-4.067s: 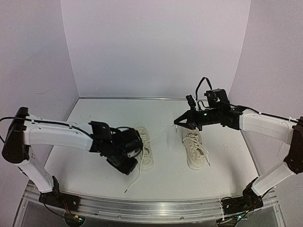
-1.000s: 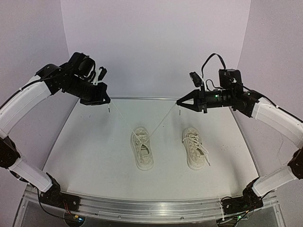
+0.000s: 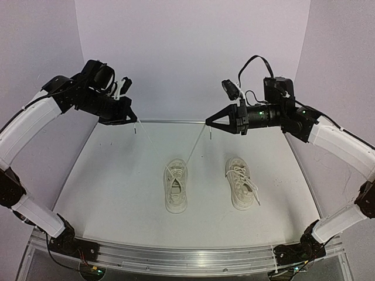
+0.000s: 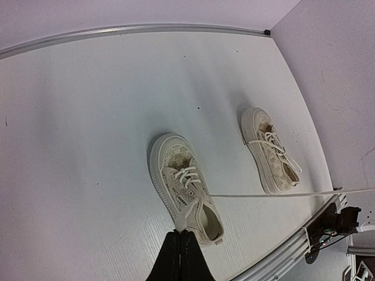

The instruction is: Tie the shoes

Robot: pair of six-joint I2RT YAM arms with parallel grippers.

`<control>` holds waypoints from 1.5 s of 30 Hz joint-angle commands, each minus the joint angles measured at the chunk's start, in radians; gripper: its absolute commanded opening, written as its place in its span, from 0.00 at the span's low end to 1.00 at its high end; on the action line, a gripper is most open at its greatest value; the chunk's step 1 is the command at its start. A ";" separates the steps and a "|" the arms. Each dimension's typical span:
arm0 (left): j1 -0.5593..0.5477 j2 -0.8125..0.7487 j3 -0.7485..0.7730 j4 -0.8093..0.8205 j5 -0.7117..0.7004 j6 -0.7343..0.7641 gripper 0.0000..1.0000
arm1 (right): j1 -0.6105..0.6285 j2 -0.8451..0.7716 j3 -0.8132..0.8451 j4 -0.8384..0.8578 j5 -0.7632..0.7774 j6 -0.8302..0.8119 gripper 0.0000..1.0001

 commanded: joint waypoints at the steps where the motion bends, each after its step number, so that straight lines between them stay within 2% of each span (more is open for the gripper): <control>1: 0.008 -0.050 -0.019 0.042 -0.010 -0.011 0.00 | 0.014 -0.028 0.016 0.086 0.004 0.011 0.00; 6: 0.009 -0.062 -0.083 0.051 0.038 -0.007 0.00 | 0.013 -0.023 -0.001 0.083 0.061 0.011 0.00; 12: 0.006 -0.206 -0.317 0.162 0.138 0.003 0.00 | -0.096 0.003 -0.036 0.063 0.191 0.067 0.00; 15: -0.011 -0.276 -0.405 0.205 0.174 0.009 0.00 | -0.099 0.120 0.055 0.066 0.176 0.060 0.00; 18: -0.091 -0.325 -0.460 0.201 0.134 0.038 0.00 | -0.088 0.251 0.154 0.085 0.148 0.057 0.00; 23: -0.273 -0.352 -0.550 0.171 0.063 0.056 0.00 | -0.008 0.446 0.355 0.089 0.108 0.060 0.00; 27: -0.365 -0.433 -0.636 0.205 0.013 0.004 0.00 | 0.085 0.569 0.443 0.090 0.112 0.070 0.00; 33: -0.389 -0.505 -0.711 0.170 0.013 -0.035 0.00 | 0.215 0.742 0.494 0.089 0.110 0.068 0.00; 36: -0.394 -0.508 -0.723 0.156 0.015 -0.035 0.00 | 0.264 0.808 0.521 0.079 0.059 0.071 0.00; 37: -0.395 -0.508 -0.727 0.153 0.019 -0.033 0.00 | 0.271 0.822 0.526 0.071 0.042 0.070 0.04; 41: -0.395 -0.498 -0.746 0.145 0.038 -0.022 0.00 | 0.264 0.794 0.502 0.026 0.018 0.047 0.44; 42: -0.396 -0.497 -0.749 0.149 0.041 -0.021 0.00 | 0.260 0.775 0.486 0.021 0.019 0.045 0.49; 45: -0.397 -0.492 -0.766 0.179 0.049 -0.019 0.00 | 0.227 0.696 0.431 0.010 0.022 0.054 0.52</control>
